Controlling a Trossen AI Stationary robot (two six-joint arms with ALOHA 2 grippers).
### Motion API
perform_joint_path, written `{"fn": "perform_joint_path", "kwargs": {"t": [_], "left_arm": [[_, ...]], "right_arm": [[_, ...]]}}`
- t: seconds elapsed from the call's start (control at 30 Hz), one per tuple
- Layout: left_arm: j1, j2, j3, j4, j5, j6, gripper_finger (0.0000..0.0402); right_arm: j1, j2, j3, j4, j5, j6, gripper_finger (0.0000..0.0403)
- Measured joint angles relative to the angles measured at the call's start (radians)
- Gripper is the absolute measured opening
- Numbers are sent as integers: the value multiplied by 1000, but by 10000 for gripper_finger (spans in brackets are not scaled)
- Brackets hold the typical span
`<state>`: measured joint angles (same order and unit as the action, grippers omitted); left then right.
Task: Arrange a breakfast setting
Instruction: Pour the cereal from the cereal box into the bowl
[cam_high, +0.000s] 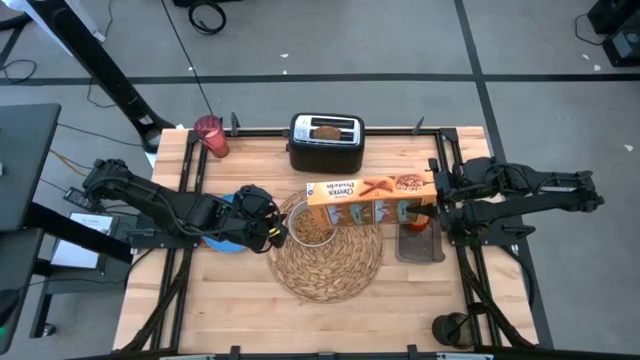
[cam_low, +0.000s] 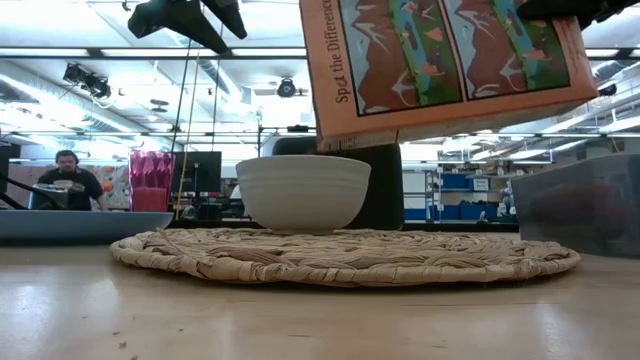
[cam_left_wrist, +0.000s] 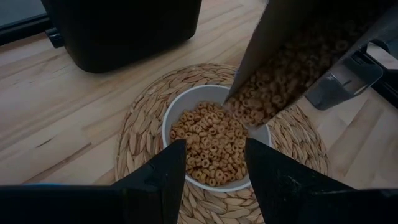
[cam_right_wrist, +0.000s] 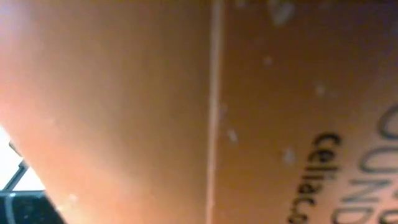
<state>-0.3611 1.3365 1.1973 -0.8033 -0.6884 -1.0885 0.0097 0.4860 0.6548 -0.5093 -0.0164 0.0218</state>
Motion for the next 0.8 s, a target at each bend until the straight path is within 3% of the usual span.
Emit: {"fn": "perform_joint_path", "kwargs": {"t": [0.8], "left_arm": [[0,0,0,3,0,0,171]], "right_arm": [[0,27,0,22,1,2,267]]}}
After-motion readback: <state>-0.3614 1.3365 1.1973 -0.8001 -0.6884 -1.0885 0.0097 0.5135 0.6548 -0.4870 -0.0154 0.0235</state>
